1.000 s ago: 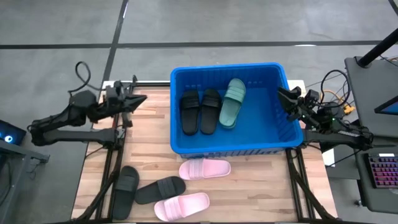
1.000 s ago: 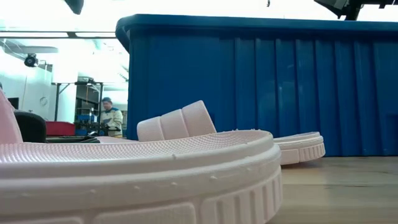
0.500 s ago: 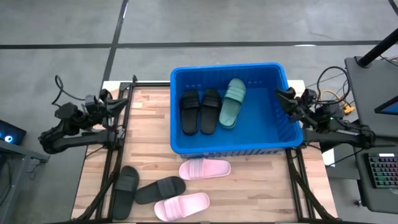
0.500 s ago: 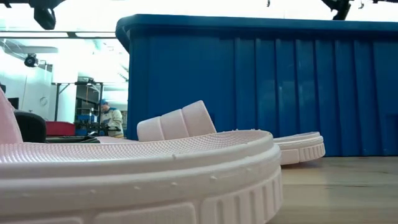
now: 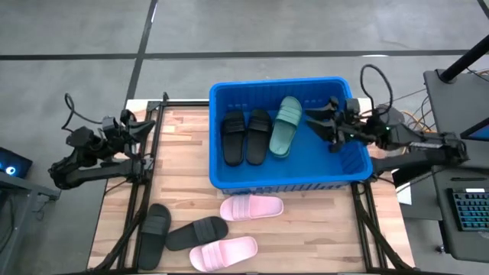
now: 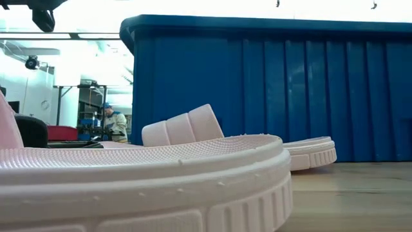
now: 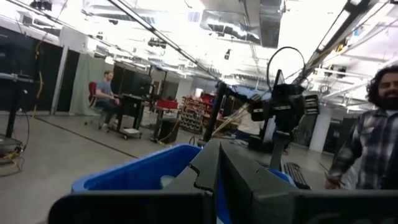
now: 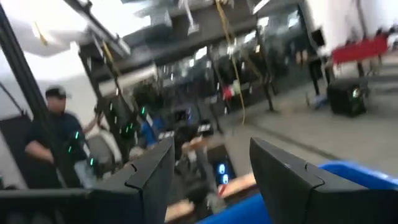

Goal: Pick and place slides into bin
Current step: Put the top pink slide into the blue bin

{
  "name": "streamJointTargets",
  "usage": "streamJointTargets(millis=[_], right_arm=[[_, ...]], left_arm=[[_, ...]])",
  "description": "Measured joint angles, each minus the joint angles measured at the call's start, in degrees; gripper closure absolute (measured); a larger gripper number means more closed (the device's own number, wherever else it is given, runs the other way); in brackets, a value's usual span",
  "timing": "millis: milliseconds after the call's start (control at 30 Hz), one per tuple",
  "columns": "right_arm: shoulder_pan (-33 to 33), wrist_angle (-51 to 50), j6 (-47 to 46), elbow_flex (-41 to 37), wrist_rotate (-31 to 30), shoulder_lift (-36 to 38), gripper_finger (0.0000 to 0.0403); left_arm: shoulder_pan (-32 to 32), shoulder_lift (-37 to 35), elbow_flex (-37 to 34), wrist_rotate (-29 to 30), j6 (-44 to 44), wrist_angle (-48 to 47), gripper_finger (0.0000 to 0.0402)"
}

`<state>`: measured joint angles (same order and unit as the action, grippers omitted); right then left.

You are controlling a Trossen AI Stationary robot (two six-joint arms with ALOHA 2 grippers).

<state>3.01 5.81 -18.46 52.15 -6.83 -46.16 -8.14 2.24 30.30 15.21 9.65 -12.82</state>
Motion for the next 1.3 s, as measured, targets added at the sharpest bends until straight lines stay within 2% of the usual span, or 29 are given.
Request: streamJointTargets(millis=[200,300,600,900,1033,1300], right_arm=[[-3.4,-26.6,-11.6,15.2,-0.2,-7.2,0.0202],[-6.4,-34.8,-18.1,19.7,-0.3,-10.5,0.0202],[-18.7,-37.2,-28.4,26.2,-0.3,-21.7,0.0202],[-25.0,-37.4,-39.8,28.2,-0.1,-31.9,0.0202],[-27.6,-37.7,-41.5,29.9,0.1,-34.8,0.0202],[-32.3,-47.2,-41.3,35.2,-7.7,-35.6,0.0202]], left_arm=[[0.0,-0.5,0.0,0.3,0.0,-0.1,0.0402],[0.0,0.0,0.0,0.3,-0.1,-0.1,0.0402],[0.0,-0.5,0.0,0.2,0.0,-0.1,0.0402],[0.0,-0.3,0.0,0.3,-2.4,-0.1,0.0402],[0.0,-0.1,-0.1,0.3,-2.5,-0.1,0.0402],[0.0,-0.1,-0.1,0.4,-2.6,-0.1,0.0402]])
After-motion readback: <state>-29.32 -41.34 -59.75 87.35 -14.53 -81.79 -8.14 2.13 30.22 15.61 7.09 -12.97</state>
